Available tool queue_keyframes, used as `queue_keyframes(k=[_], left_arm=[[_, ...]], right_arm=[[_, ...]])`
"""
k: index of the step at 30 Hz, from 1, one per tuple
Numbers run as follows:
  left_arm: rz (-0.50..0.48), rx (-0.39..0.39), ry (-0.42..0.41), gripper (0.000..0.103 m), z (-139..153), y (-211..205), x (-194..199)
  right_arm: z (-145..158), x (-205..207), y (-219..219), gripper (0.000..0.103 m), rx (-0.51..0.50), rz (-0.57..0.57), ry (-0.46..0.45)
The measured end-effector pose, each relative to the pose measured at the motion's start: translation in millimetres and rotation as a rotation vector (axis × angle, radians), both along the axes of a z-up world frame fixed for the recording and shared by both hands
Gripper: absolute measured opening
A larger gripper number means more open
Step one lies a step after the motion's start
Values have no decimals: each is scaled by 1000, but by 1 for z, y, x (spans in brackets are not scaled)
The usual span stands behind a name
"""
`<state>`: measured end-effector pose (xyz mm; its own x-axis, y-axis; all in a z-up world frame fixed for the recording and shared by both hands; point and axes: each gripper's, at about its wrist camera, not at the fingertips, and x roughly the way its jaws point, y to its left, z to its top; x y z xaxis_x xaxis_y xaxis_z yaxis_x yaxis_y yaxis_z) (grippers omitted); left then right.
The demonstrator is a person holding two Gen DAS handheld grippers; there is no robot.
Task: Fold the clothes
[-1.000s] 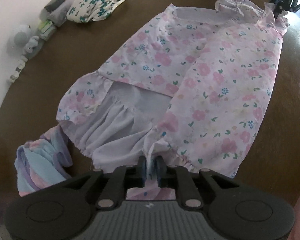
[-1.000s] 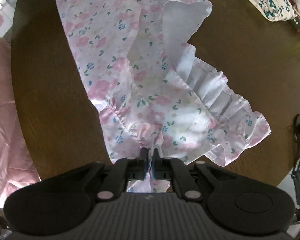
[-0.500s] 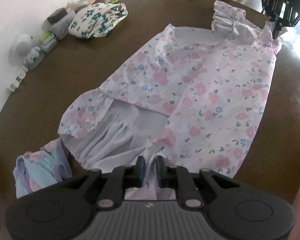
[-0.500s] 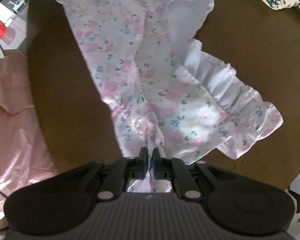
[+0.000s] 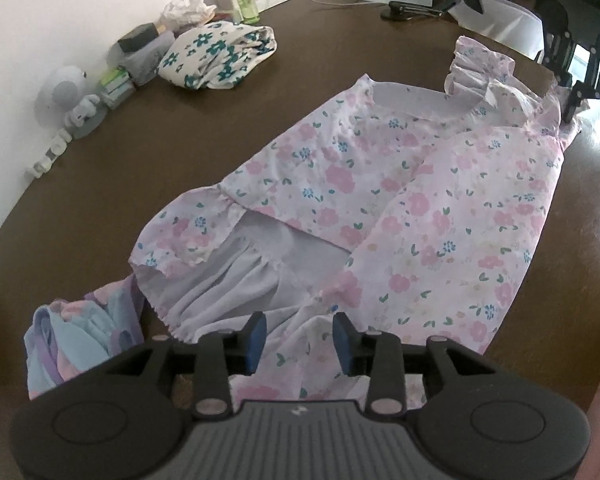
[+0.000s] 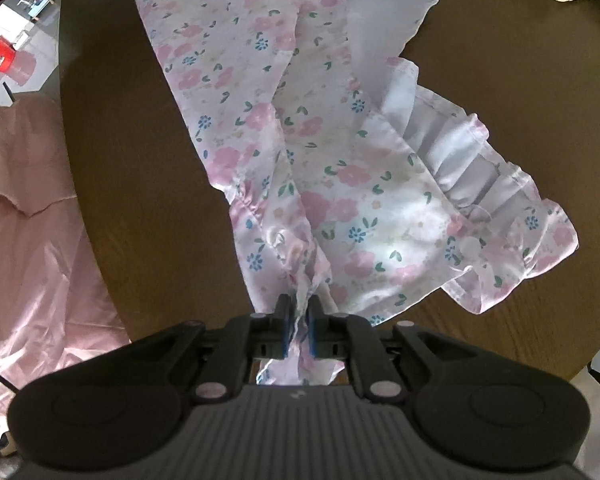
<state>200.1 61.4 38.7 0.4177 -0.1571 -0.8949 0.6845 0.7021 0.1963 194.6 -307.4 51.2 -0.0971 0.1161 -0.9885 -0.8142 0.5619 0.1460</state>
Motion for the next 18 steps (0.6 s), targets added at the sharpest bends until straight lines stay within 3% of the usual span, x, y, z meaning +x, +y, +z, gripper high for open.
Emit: queue_keyframes(k=[3, 5, 6, 13, 15, 18], left_arm=[[2, 6, -16, 38, -2, -3, 0], [2, 3, -27, 41, -3, -5, -1], [3, -6, -37, 43, -2, -5, -5], [51, -73, -91, 45, 6, 7, -36], [78, -91, -106, 46, 7, 13, -44], [127, -129, -130, 46, 8, 23, -56]], right_arm=[[3, 0, -3, 14, -4, -21, -17], [8, -2, -7, 29, 7, -38, -42], [11, -3, -10, 41, 13, -46, -53], [43, -8, -54, 53, 69, -208, -222], [36, -4, -63, 55, 99, -250, -276], [50, -19, -59, 64, 189, -292, -421]])
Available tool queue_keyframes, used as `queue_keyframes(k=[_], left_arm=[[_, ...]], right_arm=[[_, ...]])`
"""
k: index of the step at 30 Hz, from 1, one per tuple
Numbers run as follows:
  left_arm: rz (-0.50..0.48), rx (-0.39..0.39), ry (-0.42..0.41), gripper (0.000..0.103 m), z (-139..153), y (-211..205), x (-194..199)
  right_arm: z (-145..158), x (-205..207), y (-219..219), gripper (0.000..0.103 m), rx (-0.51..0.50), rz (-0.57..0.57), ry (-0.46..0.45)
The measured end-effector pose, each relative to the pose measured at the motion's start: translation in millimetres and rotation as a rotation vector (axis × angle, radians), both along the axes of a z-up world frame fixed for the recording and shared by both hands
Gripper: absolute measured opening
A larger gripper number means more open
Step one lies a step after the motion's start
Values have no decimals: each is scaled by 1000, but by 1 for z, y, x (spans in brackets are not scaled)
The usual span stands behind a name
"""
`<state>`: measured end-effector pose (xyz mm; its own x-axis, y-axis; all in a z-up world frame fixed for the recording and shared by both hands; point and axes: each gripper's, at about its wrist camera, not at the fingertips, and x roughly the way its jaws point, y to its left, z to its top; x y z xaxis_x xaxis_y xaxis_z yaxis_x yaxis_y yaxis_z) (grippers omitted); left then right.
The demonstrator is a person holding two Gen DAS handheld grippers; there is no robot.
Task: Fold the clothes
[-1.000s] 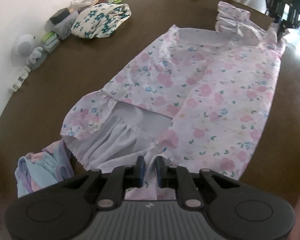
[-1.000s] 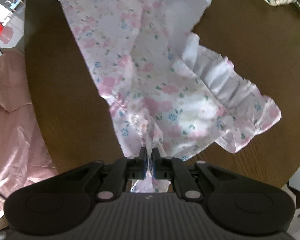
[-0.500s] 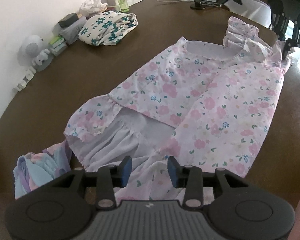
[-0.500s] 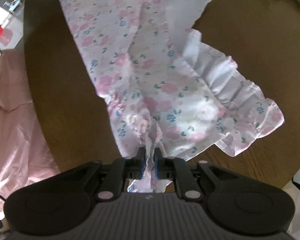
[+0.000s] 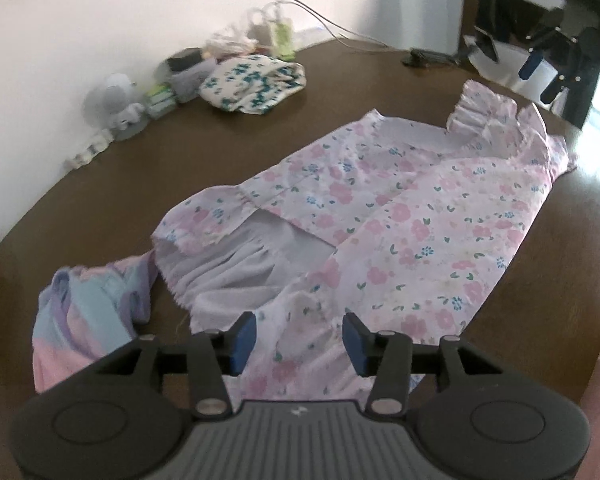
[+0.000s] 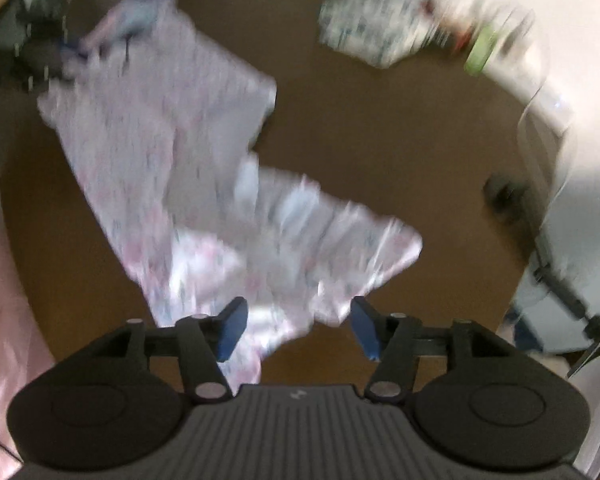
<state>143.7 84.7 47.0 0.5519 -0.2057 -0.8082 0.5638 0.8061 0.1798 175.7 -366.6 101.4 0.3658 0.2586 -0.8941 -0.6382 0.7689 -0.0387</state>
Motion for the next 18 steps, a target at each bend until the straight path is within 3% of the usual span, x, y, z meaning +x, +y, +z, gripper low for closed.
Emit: queue_keyframes(k=[5, 6, 7, 9, 15, 18], left_arm=[[42, -49, -17, 39, -10, 5, -17], [44, -60, -18, 32, -12, 5, -20], [43, -79, -16, 29, -14, 4, -24], [41, -124, -15, 25, -18, 1, -29], [-5, -242, -48, 24, -26, -34, -30], [-29, -229, -52, 24, -36, -52, -30]], right_arm=[[11, -49, 50, 65, 188, -49, -289], [4, -55, 64, 56, 225, -53, -301], [-5, -59, 77, 41, 260, -78, -295], [-28, -64, 105, 27, 320, -117, -264], [-89, -54, 187, 27, 391, -103, -236], [-104, -56, 224, 27, 385, -59, -264]])
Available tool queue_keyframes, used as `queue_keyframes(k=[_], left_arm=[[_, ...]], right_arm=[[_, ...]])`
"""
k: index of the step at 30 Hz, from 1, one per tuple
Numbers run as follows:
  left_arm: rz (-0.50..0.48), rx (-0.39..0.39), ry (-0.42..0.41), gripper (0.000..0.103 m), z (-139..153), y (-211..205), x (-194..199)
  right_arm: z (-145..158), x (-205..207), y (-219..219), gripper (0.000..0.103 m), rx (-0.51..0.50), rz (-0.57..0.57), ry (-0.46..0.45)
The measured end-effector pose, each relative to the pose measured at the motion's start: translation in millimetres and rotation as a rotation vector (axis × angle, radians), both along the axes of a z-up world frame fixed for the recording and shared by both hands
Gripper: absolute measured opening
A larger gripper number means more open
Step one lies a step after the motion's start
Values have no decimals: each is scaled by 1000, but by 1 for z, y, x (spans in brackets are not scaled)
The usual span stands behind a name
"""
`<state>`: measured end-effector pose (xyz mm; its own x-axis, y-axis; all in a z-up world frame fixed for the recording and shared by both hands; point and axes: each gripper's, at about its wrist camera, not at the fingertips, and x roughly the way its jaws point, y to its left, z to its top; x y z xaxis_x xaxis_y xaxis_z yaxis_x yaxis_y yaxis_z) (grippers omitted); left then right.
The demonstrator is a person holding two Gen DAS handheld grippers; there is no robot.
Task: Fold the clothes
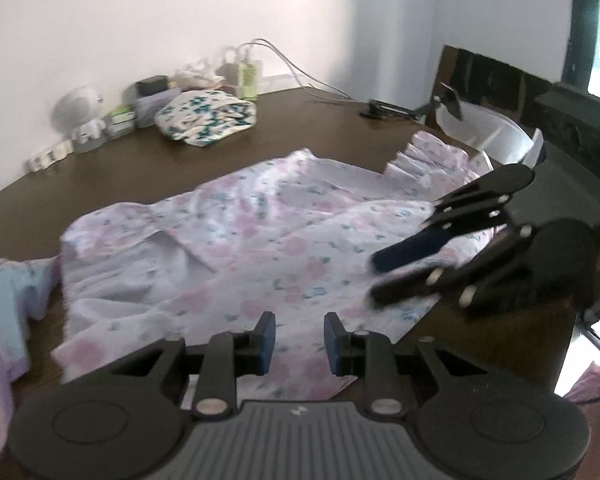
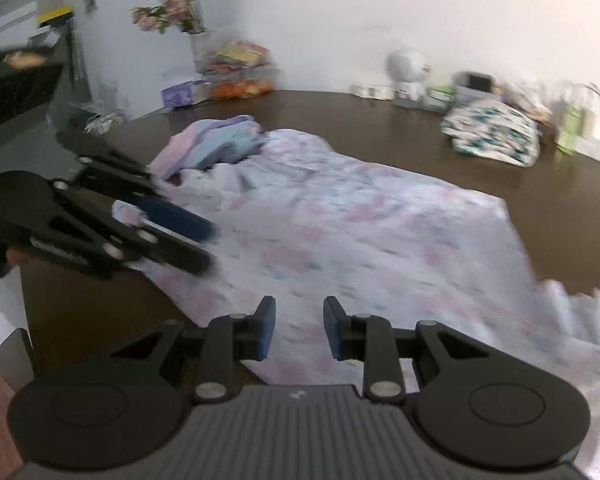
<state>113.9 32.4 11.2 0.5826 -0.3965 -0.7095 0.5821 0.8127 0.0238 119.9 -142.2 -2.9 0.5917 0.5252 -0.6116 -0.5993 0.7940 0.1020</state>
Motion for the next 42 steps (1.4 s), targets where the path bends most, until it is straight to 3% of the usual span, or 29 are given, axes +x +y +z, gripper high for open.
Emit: queue_keyframes(k=[4, 11, 17, 20, 22, 28, 34, 42], left_arm=[[-8, 41, -1, 24, -19, -7, -2], [62, 0, 0, 27, -24, 28, -8], [131, -59, -1, 24, -21, 60, -12], [156, -144, 9, 26, -18, 77, -13], [184, -138, -2, 34, -16, 81, -14], [261, -117, 12, 36, -20, 106, -14], [273, -106, 5, 41, -19, 112, -14], [285, -87, -11, 43, -23, 110, -13]], right_arm=[[-7, -13, 11, 29, -89, -5, -65], [-11, -20, -43, 36, -97, -107, -63], [-14, -26, -96, 41, -82, -222, -71], [-16, -30, -111, 41, -66, -258, -71], [-17, -32, -118, 41, -68, -276, -74], [-17, -37, -137, 44, -55, -335, -77], [-14, -39, -157, 46, -53, -403, -73], [-21, -42, -159, 48, -51, -413, -76]])
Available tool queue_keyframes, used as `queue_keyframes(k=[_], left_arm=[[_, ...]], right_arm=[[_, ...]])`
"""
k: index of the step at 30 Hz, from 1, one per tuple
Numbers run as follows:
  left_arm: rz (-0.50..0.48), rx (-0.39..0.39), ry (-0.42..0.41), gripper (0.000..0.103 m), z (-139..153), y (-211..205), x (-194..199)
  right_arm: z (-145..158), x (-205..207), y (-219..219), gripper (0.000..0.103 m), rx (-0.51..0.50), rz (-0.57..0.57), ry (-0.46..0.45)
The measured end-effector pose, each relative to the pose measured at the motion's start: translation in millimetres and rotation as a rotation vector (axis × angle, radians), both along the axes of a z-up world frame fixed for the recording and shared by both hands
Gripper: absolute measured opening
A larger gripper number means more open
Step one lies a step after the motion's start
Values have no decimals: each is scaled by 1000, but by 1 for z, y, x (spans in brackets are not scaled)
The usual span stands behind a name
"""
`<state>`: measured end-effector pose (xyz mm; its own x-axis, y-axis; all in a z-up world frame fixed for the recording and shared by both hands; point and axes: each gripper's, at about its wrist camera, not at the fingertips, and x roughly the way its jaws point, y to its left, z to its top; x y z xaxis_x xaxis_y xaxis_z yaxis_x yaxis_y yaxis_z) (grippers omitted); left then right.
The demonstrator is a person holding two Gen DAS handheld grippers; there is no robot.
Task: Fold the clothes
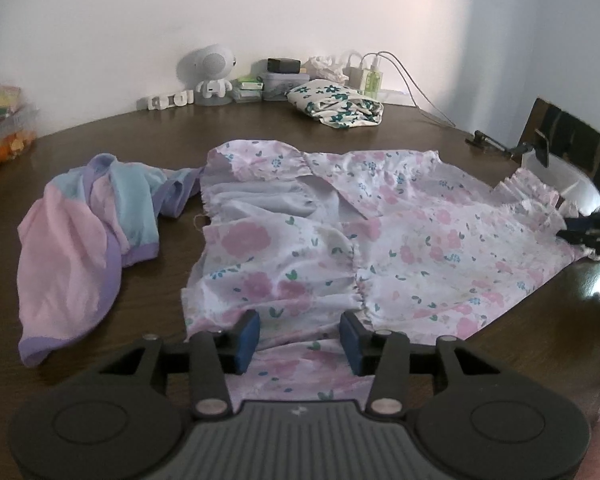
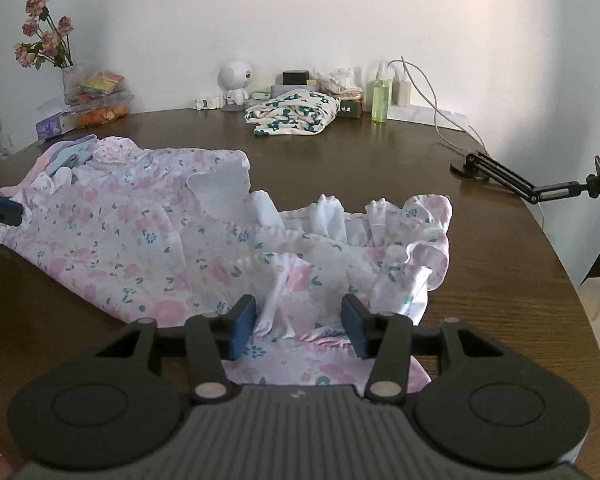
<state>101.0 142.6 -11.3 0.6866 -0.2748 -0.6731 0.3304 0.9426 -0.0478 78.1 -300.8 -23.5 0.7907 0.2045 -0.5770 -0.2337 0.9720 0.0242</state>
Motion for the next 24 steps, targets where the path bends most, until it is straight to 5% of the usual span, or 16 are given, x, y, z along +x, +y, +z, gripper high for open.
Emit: queue_keyframes(k=[8, 10, 12, 13, 16, 24], left_arm=[[-22, 62, 10, 48, 7, -9, 3], [-39, 93, 3, 60, 17, -11, 5], [-60, 132, -51, 87, 37, -15, 7], [-71, 147, -80, 92, 47, -18, 9], [-132, 184, -138, 103, 74, -33, 25], [-229, 262, -35, 103, 92, -81, 106]], right_arm=[[7, 3, 1, 56, 28, 15, 32], [23, 1, -3, 72, 62, 44, -1], [44, 2, -9, 93, 79, 77, -41], [55, 4, -12, 103, 83, 95, -59], [83, 19, -21, 103, 75, 151, -73], [91, 105, -47, 103, 4, 133, 146]])
